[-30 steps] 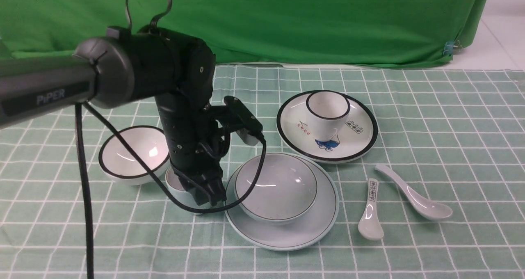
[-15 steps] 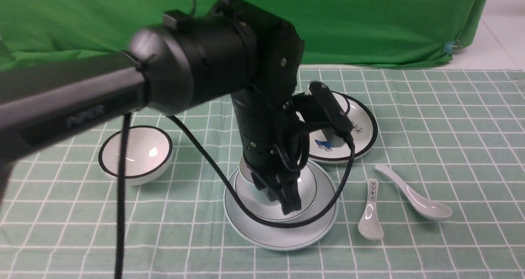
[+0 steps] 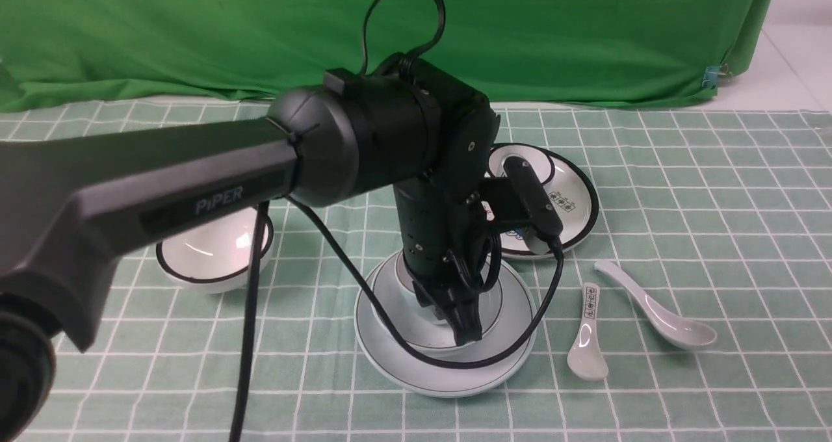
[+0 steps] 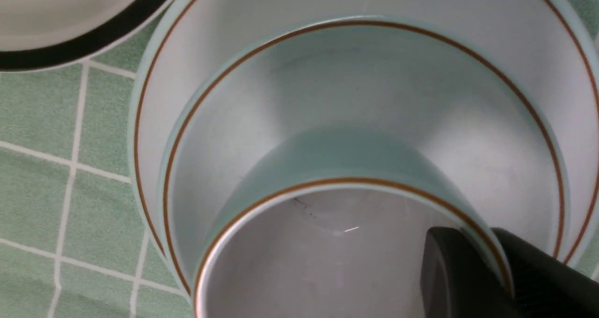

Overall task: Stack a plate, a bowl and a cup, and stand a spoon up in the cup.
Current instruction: Use the left arm to put the blue teacup into the blue rice bowl in the middle

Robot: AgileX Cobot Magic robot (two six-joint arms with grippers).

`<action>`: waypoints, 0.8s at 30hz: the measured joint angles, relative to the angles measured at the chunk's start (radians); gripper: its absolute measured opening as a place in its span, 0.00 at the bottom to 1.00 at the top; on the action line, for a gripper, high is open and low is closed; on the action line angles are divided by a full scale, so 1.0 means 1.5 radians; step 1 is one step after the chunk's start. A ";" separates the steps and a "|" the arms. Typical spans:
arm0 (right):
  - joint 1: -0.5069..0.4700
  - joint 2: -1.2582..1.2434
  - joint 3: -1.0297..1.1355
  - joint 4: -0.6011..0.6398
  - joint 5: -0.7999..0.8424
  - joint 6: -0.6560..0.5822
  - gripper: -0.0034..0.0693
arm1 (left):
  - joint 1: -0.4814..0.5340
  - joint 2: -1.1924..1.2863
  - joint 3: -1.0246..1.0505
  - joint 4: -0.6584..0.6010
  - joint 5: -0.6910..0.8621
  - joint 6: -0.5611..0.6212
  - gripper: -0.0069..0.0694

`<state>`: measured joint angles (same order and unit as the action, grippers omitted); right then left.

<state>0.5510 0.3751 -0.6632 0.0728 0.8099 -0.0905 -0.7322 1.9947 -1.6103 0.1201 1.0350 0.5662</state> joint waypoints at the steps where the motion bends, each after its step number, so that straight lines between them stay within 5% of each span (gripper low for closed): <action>1: 0.000 0.000 0.000 0.000 0.000 0.000 0.24 | 0.000 0.004 -0.001 0.001 -0.001 0.000 0.13; 10: 0.000 0.000 0.000 0.000 0.000 0.006 0.28 | -0.001 0.010 -0.004 0.011 -0.007 0.002 0.17; 17: 0.000 0.061 -0.018 0.000 0.007 0.053 0.59 | -0.001 0.006 -0.004 0.011 -0.005 -0.018 0.49; 24: 0.000 0.304 -0.084 -0.018 0.016 0.016 0.62 | -0.001 -0.101 -0.044 -0.049 0.038 -0.099 0.74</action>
<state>0.5510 0.8309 -0.7885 0.0453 0.8344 -0.0668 -0.7334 1.8431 -1.6766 0.0468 1.0916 0.4173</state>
